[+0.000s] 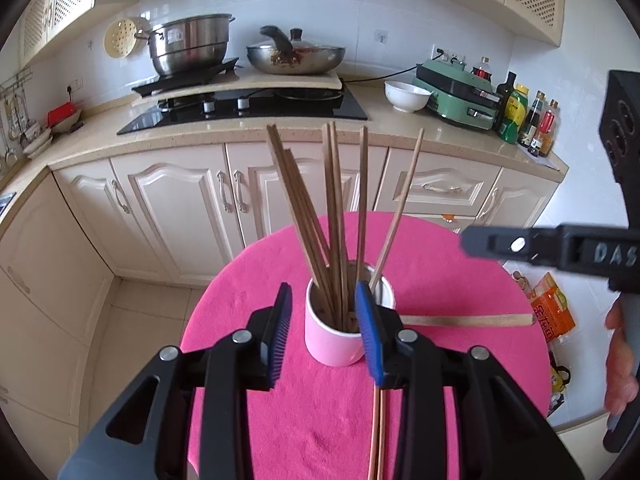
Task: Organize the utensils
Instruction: 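Lower both chopsticks into the pink cup and open both tools, then lower both tools toward the remaining chopsticks on the pink cloth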
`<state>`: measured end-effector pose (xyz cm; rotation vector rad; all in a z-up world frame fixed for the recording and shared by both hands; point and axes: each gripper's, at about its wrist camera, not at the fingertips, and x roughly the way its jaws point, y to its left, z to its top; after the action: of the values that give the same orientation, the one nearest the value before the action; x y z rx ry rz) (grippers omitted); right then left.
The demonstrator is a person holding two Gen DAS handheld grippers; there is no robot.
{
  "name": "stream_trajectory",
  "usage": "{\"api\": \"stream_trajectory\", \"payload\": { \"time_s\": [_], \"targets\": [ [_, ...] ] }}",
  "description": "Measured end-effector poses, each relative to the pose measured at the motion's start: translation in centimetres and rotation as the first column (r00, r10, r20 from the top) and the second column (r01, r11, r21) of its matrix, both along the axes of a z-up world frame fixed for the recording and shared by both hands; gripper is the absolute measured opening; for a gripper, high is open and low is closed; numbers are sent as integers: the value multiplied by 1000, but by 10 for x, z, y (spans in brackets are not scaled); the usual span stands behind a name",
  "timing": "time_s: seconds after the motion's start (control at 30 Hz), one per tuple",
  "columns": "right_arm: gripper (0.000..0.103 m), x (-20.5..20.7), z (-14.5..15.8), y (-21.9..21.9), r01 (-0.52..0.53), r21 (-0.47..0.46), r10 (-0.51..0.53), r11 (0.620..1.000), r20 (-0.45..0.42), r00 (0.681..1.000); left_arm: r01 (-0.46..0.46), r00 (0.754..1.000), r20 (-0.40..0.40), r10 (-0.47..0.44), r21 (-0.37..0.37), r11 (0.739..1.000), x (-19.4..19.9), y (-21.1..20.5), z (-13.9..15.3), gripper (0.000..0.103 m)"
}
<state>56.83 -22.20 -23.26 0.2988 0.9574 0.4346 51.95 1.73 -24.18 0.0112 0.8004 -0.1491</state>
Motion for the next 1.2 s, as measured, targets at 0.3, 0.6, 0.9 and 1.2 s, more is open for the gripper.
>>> {"api": "stream_trajectory", "payload": {
  "time_s": [0.3,0.6,0.9,1.2],
  "targets": [
    [44,-21,-12,-40,112,1,-112,994,-16,994,-33,989,-146,26,-44,998,-9,8,-37,33],
    [44,-50,-87,-46,139,-79,-152,987,-186,971,-19,922,-387,-16,-87,996,-17,-4,-114,33],
    [44,-75,-133,-43,136,-95,-158,986,-292,943,48,881,-470,-52,-21,999,-21,-28,-152,33],
    [45,-84,-147,-48,148,-89,-170,985,-334,927,99,867,-493,-67,39,994,-18,-50,-172,33]
  ]
}}
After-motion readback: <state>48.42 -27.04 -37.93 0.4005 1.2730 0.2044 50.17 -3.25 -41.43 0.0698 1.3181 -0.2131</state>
